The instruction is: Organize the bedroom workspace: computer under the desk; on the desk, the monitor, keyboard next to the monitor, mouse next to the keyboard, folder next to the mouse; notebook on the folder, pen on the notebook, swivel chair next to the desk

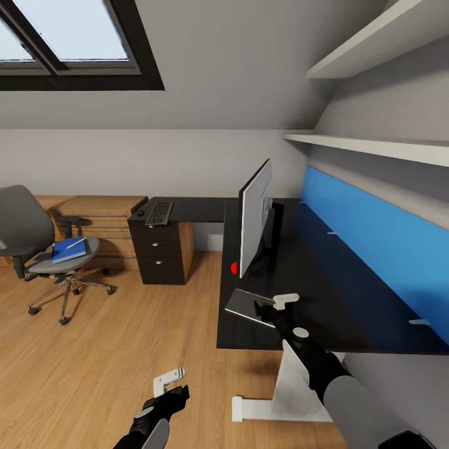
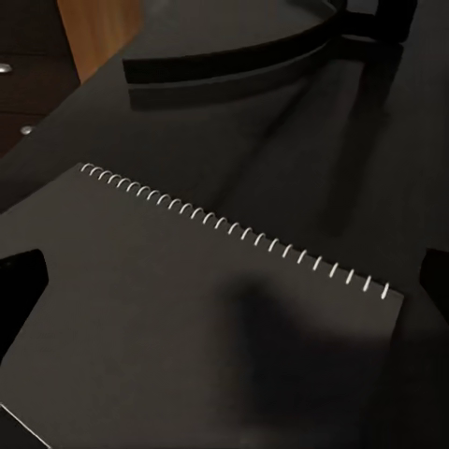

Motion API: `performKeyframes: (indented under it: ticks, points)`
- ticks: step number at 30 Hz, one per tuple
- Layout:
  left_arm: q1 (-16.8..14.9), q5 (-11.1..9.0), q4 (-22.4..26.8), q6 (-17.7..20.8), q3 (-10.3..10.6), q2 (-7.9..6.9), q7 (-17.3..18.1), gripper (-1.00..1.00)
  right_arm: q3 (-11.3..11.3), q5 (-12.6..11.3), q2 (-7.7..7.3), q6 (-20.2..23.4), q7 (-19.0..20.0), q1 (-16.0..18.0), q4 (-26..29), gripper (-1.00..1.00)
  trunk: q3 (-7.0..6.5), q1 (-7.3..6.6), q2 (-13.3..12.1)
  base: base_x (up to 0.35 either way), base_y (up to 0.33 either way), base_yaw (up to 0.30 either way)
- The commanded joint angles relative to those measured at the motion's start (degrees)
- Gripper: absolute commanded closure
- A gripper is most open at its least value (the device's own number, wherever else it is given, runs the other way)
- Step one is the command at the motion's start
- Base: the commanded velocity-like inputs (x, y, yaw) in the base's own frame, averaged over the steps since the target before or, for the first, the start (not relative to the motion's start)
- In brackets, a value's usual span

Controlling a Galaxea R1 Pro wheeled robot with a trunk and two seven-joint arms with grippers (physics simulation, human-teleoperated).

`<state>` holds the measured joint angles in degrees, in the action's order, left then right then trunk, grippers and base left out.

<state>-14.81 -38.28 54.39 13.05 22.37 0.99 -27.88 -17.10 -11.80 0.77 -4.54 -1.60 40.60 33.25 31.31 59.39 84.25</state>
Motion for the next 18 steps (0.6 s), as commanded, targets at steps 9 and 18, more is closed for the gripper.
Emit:
performKeyframes:
  ticks: [9,18]
  points:
    - [0.0,-0.4,0.1,0.1,0.1,-0.03,-0.4,-1.0,-0.4,-0.6,0.01,-0.4,-0.2,-0.1,0.0,-1.0,0.06,0.0,0.0,0.044,0.0,0.0]
    - [0.0,-0.4,0.1,0.1,0.1,-0.03,-0.4,-1.0,-0.3,-0.7,-0.06,-0.6,-0.1,-0.2,0.1,-1.0,0.06,0.0,0.0,0.26,0.0,0.0]
